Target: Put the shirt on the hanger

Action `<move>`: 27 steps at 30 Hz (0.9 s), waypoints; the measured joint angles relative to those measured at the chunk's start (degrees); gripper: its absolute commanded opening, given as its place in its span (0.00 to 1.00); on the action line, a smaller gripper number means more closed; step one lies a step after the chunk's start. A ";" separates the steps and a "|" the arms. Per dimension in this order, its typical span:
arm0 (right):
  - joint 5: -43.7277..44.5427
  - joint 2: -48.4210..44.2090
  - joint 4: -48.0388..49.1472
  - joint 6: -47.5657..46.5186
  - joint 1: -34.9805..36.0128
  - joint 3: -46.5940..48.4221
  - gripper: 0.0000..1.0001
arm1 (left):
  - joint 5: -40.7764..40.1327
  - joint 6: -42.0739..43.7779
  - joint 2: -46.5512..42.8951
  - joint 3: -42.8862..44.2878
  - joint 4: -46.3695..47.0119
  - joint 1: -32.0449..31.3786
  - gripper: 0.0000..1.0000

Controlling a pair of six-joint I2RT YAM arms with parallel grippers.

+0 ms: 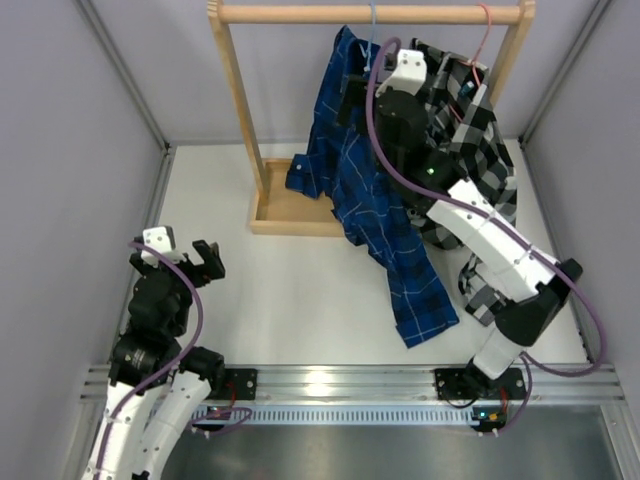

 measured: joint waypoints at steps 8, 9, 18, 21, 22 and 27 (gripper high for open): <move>-6.43 -19.98 -0.94 -3.48 0.00 -20.22 0.99 | -2.14 -1.92 3.26 0.00 -0.02 1.11 0.98; -7.91 -23.63 -1.46 -4.00 0.00 -22.88 0.99 | -2.43 -2.25 3.58 0.00 -0.02 1.55 0.98; -12.50 -58.69 -8.46 -6.99 0.00 -47.69 0.99 | -1.77 -2.19 3.28 0.00 0.00 2.40 0.98; -9.29 -67.47 -12.81 -7.04 0.00 -54.51 1.00 | -1.01 -1.84 3.19 0.00 0.07 2.40 0.98; -8.39 -68.83 -13.94 -7.04 0.00 -55.87 0.99 | -0.70 -1.66 3.19 0.00 0.09 2.43 0.98; -3.78 -71.89 -17.46 -7.19 0.00 -61.90 1.00 | 2.14 -1.20 2.86 -1.20 0.74 2.75 0.98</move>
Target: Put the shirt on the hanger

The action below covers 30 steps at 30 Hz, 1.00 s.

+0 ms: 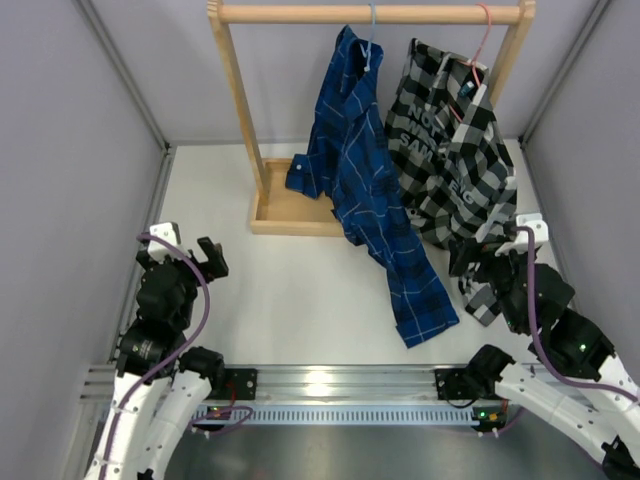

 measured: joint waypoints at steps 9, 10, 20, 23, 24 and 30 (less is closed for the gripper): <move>6.34 -2.21 -3.04 1.92 0.00 -4.37 0.99 | 3.63 0.04 -5.38 -3.13 0.31 0.02 0.98; 6.56 -2.67 -3.15 2.12 0.00 -4.72 0.99 | 4.17 0.09 -5.42 -3.23 0.46 0.02 0.98; 6.34 -6.21 -4.00 3.32 0.00 -7.48 0.99 | 8.09 0.31 -5.42 -3.89 0.57 0.00 0.98; 5.88 -7.13 -4.07 3.41 0.00 -7.48 0.99 | 8.33 0.35 -5.49 -3.91 0.57 -0.04 0.98; 5.81 -7.30 -4.11 3.56 0.00 -7.48 0.99 | 8.48 0.37 -5.55 -3.93 0.57 -0.04 0.98; 5.81 -7.39 -4.31 3.78 0.00 -7.48 0.99 | 9.03 0.39 -5.60 -3.98 0.57 -0.09 0.98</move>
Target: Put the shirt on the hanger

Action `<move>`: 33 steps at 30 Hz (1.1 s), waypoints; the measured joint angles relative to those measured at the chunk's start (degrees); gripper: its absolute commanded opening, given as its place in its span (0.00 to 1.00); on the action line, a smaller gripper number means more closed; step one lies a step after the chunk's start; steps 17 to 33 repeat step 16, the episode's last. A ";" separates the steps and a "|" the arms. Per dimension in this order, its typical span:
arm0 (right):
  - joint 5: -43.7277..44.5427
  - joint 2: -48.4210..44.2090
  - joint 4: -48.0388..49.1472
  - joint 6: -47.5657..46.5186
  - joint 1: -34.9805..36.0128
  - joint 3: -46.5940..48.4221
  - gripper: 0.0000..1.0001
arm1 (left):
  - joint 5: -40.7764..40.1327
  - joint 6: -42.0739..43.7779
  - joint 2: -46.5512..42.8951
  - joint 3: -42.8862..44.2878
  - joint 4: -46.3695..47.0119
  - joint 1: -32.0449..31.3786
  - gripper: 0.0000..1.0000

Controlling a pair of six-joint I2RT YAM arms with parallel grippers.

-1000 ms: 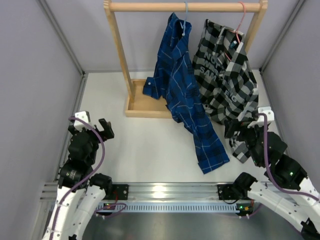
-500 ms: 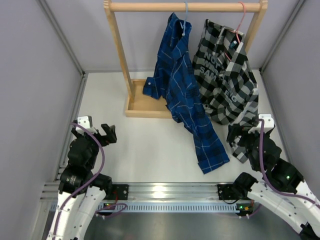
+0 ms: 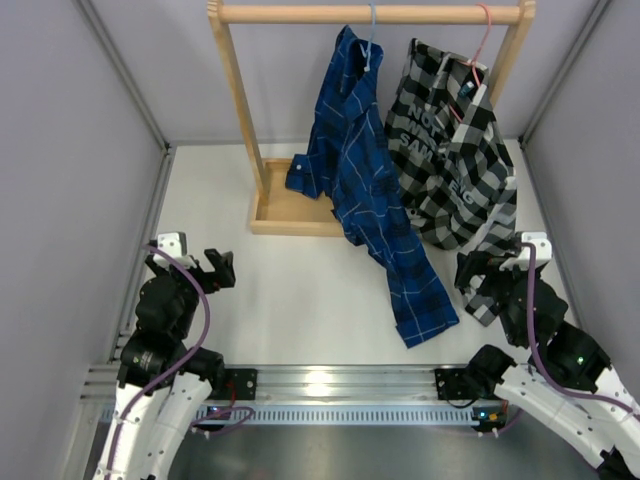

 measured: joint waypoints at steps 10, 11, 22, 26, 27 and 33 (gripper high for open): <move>0.15 0.28 -0.13 0.50 0.00 0.00 0.99 | 0.13 0.00 -0.50 -0.26 0.02 -0.13 0.98; 0.26 0.28 -0.13 0.52 0.00 0.00 1.00 | 0.13 0.00 -0.59 -0.31 0.02 -0.22 0.98; 1.03 0.44 -0.48 0.76 0.00 0.00 0.99 | 0.24 0.02 -0.70 -0.31 0.02 -0.33 0.98; 1.03 0.44 -0.48 0.76 0.00 0.00 0.99 | 0.24 0.02 -0.70 -0.31 0.02 -0.33 0.98; 1.03 0.44 -0.48 0.76 0.00 0.00 0.99 | 0.24 0.02 -0.70 -0.31 0.02 -0.33 0.98; 1.03 0.44 -0.48 0.76 0.00 0.00 0.99 | 0.24 0.02 -0.70 -0.31 0.02 -0.33 0.98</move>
